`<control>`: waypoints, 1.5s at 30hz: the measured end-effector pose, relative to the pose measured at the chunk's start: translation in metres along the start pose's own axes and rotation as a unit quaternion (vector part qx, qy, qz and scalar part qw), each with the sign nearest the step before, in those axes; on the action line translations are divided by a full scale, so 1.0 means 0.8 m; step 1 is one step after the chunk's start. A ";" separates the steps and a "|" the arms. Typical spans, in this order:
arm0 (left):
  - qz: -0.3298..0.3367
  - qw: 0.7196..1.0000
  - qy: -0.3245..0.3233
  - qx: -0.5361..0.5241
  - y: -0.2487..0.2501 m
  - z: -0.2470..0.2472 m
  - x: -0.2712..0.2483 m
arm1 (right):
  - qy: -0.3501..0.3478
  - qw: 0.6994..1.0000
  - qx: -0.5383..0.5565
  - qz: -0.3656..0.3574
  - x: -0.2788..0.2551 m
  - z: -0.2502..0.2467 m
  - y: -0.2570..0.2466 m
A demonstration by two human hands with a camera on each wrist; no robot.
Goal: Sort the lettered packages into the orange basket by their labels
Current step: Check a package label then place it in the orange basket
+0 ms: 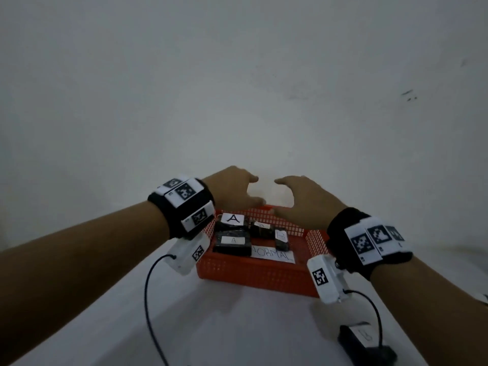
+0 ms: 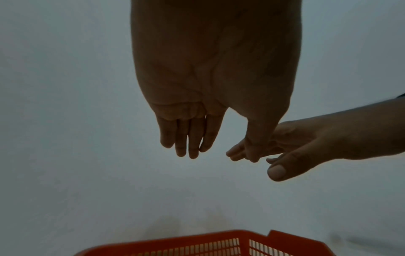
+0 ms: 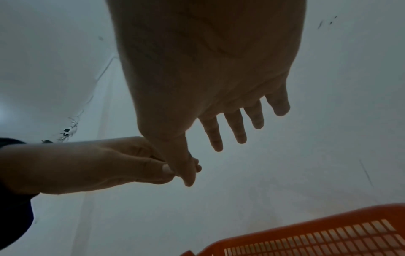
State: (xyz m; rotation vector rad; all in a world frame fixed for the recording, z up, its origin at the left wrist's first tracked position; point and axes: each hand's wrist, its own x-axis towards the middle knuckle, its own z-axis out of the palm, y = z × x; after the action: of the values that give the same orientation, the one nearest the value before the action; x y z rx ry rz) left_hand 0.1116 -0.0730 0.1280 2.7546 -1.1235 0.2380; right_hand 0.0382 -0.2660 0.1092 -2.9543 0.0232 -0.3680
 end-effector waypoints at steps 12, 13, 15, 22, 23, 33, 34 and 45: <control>0.005 0.996 -0.061 -0.069 0.023 0.020 -0.177 | -0.015 0.999 0.031 -0.001 -0.163 0.029 -0.015; 0.008 0.995 -0.067 -0.078 0.024 0.026 -0.188 | -0.012 0.999 0.038 -0.012 -0.177 0.032 -0.017; 0.015 0.992 -0.077 -0.098 0.025 0.037 -0.210 | -0.013 0.998 0.052 -0.018 -0.202 0.042 -0.024; -0.020 0.988 -0.138 -0.066 0.037 0.075 -0.274 | -0.113 0.991 0.071 0.016 -0.272 0.075 -0.083; -0.029 0.986 -0.153 -0.056 0.035 0.083 -0.280 | -0.127 0.989 0.077 0.010 -0.276 0.080 -0.093; -0.033 0.980 -0.190 -0.048 0.030 0.114 -0.302 | -0.213 0.974 0.081 -0.019 -0.280 0.110 -0.168; -0.026 0.981 -0.186 -0.051 0.031 0.114 -0.304 | -0.216 0.972 0.087 -0.018 -0.278 0.114 -0.170; -0.081 0.946 -0.110 -0.294 0.023 0.103 -0.314 | -0.109 0.962 0.249 0.025 -0.275 0.121 -0.145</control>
State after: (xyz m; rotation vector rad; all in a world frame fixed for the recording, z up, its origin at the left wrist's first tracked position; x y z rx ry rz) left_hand -0.0715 0.0672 -0.0023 2.3414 -0.8245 -0.3762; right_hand -0.1523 -0.1286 -0.0175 -2.4700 -0.0191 -0.0284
